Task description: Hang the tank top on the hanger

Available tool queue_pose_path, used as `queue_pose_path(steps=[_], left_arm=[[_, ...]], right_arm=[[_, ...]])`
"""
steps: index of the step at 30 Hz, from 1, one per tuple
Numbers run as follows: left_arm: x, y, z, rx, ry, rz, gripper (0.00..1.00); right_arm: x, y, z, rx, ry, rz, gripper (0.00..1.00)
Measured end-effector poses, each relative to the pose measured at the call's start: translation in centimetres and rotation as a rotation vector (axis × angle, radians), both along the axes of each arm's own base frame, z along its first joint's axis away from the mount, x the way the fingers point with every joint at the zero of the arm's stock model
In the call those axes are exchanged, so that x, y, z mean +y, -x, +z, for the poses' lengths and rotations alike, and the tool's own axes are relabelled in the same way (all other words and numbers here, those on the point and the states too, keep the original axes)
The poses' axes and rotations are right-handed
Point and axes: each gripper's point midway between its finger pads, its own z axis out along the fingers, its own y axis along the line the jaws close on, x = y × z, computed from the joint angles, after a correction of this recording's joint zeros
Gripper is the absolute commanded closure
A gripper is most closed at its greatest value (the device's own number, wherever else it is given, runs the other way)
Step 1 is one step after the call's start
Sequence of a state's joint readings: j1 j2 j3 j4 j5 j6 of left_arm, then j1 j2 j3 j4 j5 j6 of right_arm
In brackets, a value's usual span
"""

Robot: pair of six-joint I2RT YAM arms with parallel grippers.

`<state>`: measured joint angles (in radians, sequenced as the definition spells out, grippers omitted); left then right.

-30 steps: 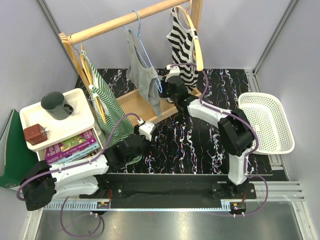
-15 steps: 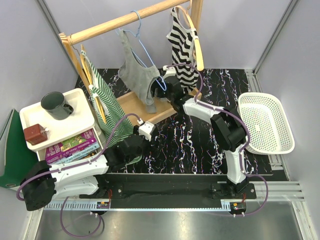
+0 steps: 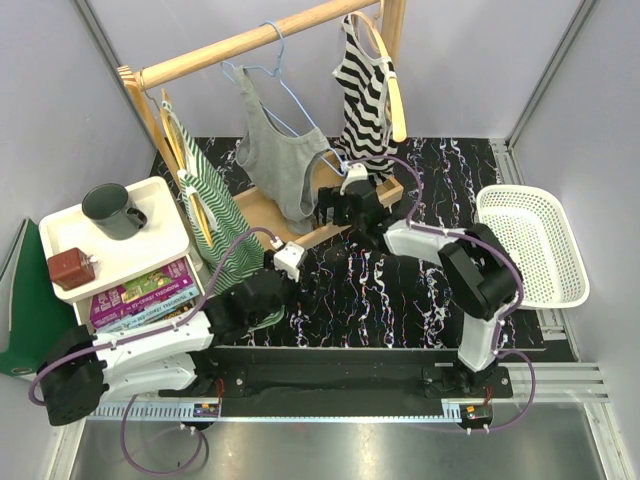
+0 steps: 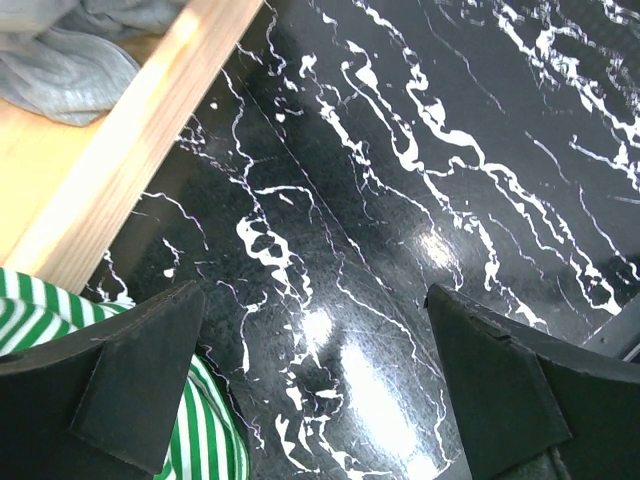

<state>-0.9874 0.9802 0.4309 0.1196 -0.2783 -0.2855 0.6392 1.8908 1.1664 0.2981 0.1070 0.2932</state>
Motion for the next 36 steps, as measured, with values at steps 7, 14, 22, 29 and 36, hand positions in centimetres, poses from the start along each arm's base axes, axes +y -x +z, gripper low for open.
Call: queue_pose_path(steps=[7,14,22,29,36], left_arm=[[0.8,-0.1,0.2,-0.018,0.013,0.030,0.01],[1.8,-0.1,0.7,-0.040,0.036,0.067,0.01],[2.3,0.0,2.3,-0.067,0.079,0.078,0.01],[2.6,0.2,2.4,-0.062,0.083,0.082,0.01],[2.7,0.3,1.9,-0.050,0.063,0.083,0.01]], right_arm=[[-2.7,4.2,0.2,-0.009,-0.013,0.021,0.00],[-6.6,8.8,-2.0,0.036,0.035,0.003,0.00],[-12.0,12.6,3.4,-0.047,0.014,-0.115,0.00],[-15.9,16.3,9.5,-0.205,-0.150,-0.191,0.00],[-17.6,17.4,6.5,-0.130,-0.078,-0.233,0.00]])
